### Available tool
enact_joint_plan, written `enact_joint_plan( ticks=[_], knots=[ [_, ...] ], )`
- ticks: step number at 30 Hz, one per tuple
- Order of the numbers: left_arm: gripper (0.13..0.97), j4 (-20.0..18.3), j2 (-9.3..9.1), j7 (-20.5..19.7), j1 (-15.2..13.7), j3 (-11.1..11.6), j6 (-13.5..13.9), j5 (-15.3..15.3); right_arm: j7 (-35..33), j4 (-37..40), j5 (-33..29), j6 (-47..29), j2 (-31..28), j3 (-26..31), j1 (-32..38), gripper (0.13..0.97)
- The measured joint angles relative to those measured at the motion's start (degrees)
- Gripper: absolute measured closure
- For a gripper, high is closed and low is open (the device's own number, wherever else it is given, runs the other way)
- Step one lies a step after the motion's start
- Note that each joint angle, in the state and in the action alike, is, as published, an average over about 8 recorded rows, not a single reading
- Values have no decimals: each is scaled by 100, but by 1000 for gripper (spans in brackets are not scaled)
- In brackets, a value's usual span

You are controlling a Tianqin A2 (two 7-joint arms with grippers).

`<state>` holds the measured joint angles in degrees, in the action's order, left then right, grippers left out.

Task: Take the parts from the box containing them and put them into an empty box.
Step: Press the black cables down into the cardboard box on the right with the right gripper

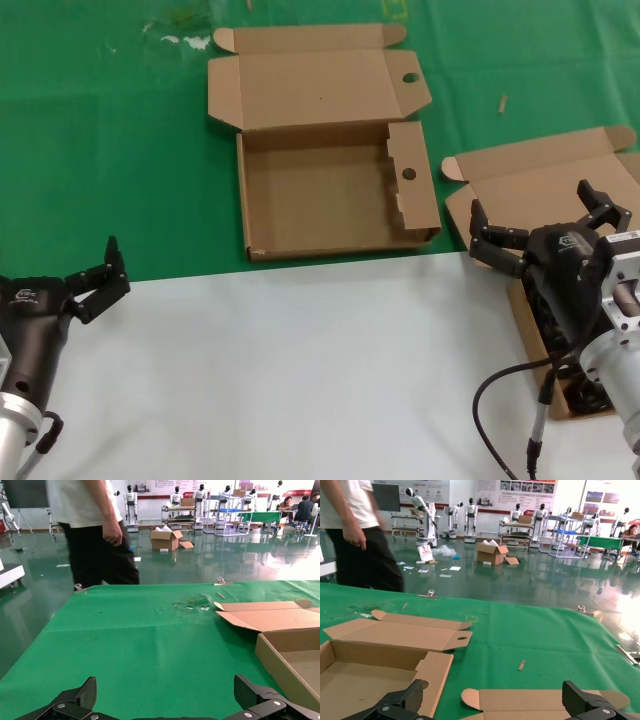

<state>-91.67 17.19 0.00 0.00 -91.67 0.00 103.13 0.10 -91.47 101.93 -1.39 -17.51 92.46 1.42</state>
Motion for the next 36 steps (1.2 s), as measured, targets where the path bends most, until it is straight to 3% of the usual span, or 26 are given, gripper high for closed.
enact_joint_plan(
  ticks=[20, 29, 36],
  knots=[
    [161, 0, 0, 0, 0, 0, 0, 0, -13, -11, -15, 10, 18, -1, -11, 129],
    [257, 0, 0, 0, 0, 0, 0, 0, -385, -151, -304, 26, 343, -127, -165, 129],
    [400, 0, 0, 0, 0, 0, 0, 0, -559, -274, -389, -107, 198, -239, -272, 129]
  ],
)
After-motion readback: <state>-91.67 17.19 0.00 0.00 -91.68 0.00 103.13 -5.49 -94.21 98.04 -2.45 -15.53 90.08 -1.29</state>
